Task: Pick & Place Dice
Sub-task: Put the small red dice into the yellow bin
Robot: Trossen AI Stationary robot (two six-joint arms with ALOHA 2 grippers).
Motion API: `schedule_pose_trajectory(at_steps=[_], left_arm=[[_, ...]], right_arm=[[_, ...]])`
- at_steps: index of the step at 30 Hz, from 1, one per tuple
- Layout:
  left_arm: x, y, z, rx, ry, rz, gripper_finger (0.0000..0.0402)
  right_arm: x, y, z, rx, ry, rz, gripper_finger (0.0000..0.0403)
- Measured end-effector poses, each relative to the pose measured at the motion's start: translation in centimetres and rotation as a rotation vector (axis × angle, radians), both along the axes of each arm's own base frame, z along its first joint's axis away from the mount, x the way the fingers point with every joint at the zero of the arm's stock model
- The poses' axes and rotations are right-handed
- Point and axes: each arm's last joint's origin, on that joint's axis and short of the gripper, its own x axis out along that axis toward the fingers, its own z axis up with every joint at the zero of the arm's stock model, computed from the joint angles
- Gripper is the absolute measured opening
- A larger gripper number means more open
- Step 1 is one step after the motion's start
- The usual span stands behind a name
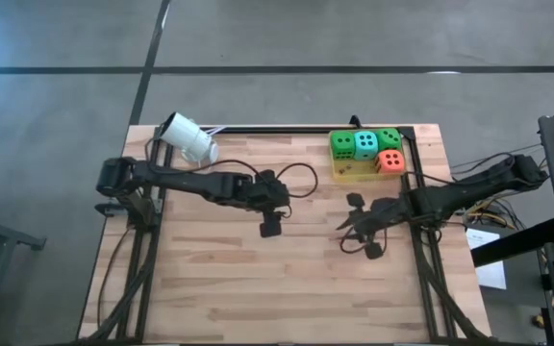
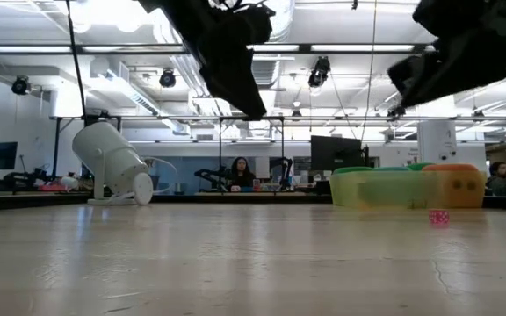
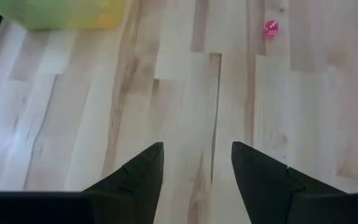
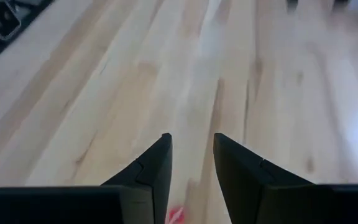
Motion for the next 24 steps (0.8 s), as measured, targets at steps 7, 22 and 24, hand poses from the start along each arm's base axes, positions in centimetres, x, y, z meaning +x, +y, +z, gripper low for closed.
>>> schedule_pose_trajectory(at_steps=[7, 22, 24], left_arm=[[-0.2, -0.4, 0.6, 0.011, -0.017, -0.011, 0.0193], [-0.2, -0.7, 0.6, 0.005, -0.022, -0.010, 0.0191], [-0.2, -0.7, 0.6, 0.004, -0.022, -0.009, 0.0191]], right_arm=[[-0.7, 0.6, -0.4, 0.081, 0.195, -0.067, 0.0109], [1.3, 1.8, -5.6, -0.045, 0.363, 0.005, 0.0109], [1.4, 1.7, -6.2, -0.074, 0.383, -0.010, 0.0109]])
